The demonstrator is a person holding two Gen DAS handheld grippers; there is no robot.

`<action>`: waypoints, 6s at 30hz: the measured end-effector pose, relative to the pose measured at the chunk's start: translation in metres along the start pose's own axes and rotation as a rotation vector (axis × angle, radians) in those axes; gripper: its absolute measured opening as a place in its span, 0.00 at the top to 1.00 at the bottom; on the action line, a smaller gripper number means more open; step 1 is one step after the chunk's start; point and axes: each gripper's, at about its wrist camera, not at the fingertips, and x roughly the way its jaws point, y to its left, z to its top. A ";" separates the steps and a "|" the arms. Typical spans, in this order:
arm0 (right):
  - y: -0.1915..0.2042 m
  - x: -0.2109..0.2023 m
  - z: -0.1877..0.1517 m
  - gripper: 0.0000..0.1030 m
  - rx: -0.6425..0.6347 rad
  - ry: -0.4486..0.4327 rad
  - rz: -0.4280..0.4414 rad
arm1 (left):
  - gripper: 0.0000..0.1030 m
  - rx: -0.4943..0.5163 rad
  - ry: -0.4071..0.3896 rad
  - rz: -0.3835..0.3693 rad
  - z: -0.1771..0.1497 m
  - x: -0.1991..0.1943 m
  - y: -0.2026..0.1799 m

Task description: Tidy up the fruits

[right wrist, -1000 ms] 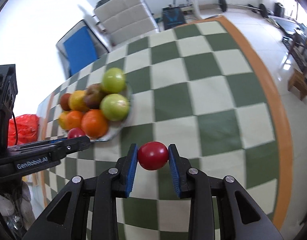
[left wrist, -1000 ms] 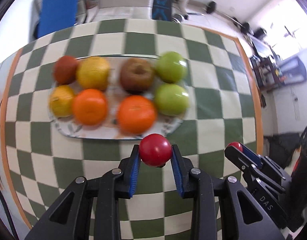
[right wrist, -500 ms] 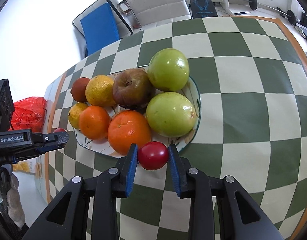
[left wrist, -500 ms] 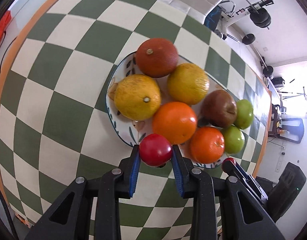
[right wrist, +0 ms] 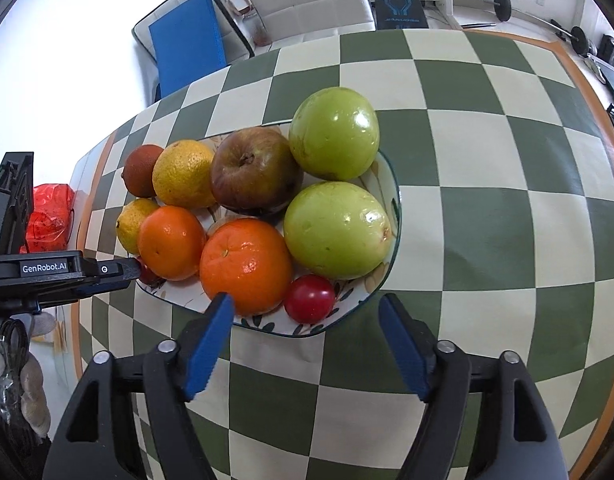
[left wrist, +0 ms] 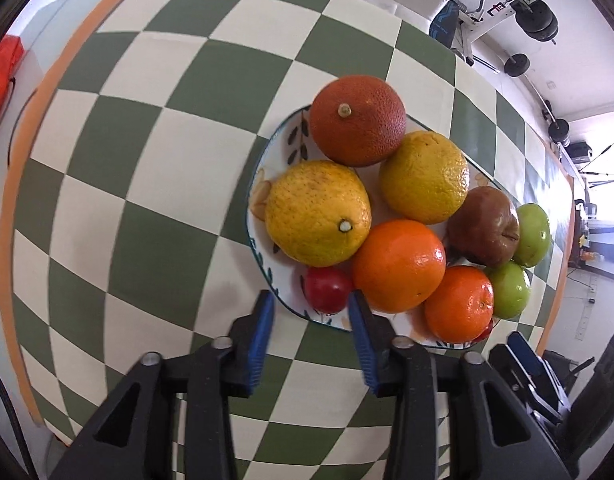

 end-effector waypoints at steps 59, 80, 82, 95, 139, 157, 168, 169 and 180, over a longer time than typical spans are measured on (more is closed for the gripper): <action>0.135 -0.398 -0.162 0.02 -0.047 -0.431 -0.207 | 0.02 0.333 -0.569 0.105 -0.244 -0.307 -0.053; 0.122 -0.362 -0.133 0.01 -0.058 -0.448 -0.231 | 0.02 0.307 -0.602 0.125 -0.213 -0.283 -0.058; 0.119 -0.353 -0.128 0.01 -0.061 -0.447 -0.240 | 0.02 0.304 -0.599 0.139 -0.207 -0.276 -0.058; 0.096 -0.295 -0.102 0.01 -0.049 -0.389 -0.268 | 0.01 0.297 -0.548 0.190 -0.186 -0.231 -0.057; 0.089 -0.284 -0.108 0.01 -0.050 -0.379 -0.265 | 0.01 0.329 -0.584 0.190 -0.201 -0.233 -0.070; 0.092 -0.294 -0.104 0.01 -0.054 -0.384 -0.265 | 0.00 0.331 -0.615 0.185 -0.198 -0.237 -0.067; 0.090 -0.296 -0.104 0.01 -0.050 -0.386 -0.271 | 0.00 0.334 -0.613 0.182 -0.199 -0.237 -0.069; 0.091 -0.295 -0.103 0.01 -0.052 -0.385 -0.273 | 0.00 0.334 -0.613 0.181 -0.199 -0.237 -0.069; 0.088 -0.293 -0.107 0.01 -0.046 -0.383 -0.268 | 0.00 0.336 -0.611 0.177 -0.201 -0.235 -0.071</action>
